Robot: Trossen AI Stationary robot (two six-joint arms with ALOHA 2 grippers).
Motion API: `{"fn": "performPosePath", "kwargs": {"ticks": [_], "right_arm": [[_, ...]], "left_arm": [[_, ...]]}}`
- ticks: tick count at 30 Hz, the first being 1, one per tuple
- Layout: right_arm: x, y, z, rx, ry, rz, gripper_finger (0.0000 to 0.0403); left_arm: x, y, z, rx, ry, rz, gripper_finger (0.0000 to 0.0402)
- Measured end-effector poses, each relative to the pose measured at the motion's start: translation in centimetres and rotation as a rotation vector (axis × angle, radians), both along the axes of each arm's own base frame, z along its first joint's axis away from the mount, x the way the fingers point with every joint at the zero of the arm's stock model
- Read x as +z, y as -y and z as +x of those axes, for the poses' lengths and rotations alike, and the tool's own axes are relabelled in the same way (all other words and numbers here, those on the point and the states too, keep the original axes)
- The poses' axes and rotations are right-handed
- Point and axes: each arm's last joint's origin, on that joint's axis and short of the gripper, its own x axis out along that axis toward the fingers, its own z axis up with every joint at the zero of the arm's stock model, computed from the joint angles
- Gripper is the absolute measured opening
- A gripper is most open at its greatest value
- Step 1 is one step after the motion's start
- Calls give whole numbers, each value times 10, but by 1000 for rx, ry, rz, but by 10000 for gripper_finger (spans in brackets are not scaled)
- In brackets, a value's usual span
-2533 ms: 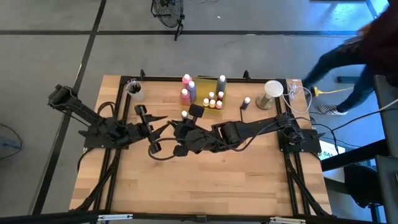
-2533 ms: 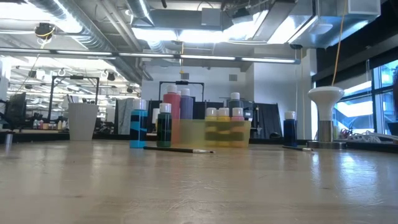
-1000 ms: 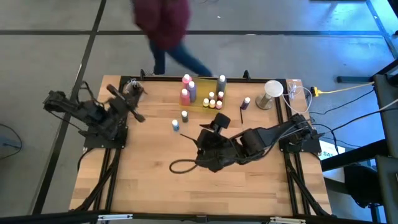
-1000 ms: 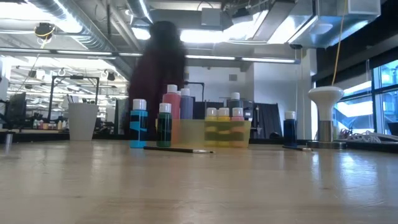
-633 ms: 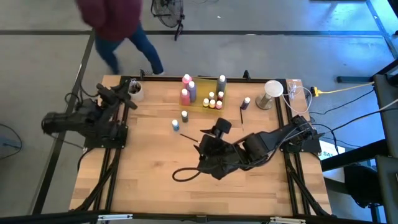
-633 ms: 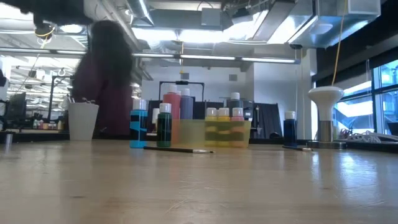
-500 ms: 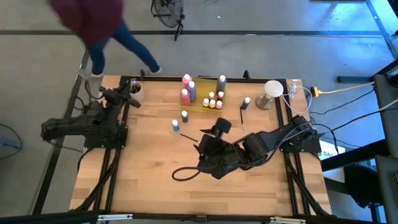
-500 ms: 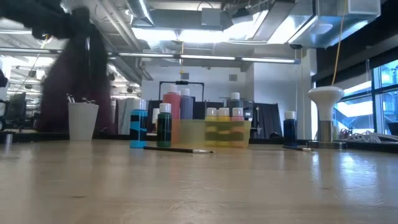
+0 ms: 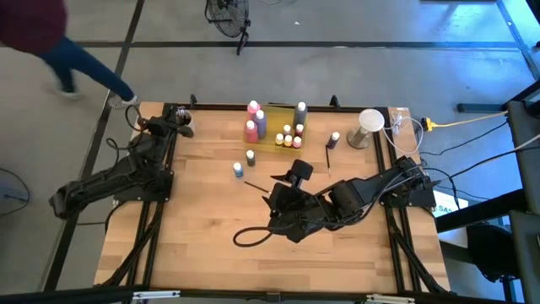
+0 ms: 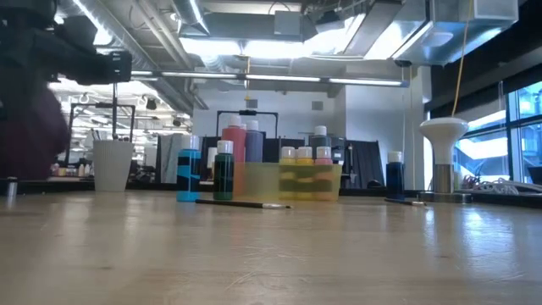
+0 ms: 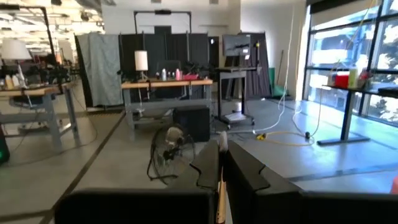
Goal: Pick & Place Paint Supplies
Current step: Put the silver paintbrush into the white cup, then put the small blue paint bottle into the yellow bin
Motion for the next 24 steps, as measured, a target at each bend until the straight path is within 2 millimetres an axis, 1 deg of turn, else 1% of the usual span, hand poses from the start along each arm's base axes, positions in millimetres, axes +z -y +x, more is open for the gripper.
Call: {"fn": "performPosePath", "kwargs": {"ticks": [6, 11, 14, 21, 22, 24], "right_arm": [[-2, -1, 2, 1, -5, -2, 275], [-4, -1, 2, 20, -20, 16, 275], [-4, -1, 2, 22, -22, 18, 275], [-4, -1, 2, 20, -25, 16, 275], [-4, -1, 2, 21, -28, 15, 275], [-4, -1, 2, 24, -31, 19, 275]], "left_arm": [[-9, -16, 3, -38, 2, -62, 9], [-19, -29, 4, -3, 23, -146, 42], [-21, -33, 5, -25, 14, -164, 63], [-17, -34, 6, -66, 2, -127, 118], [-14, -32, 7, -92, 6, -122, 126], [-5, -29, 11, -214, 3, -102, 141]]}}
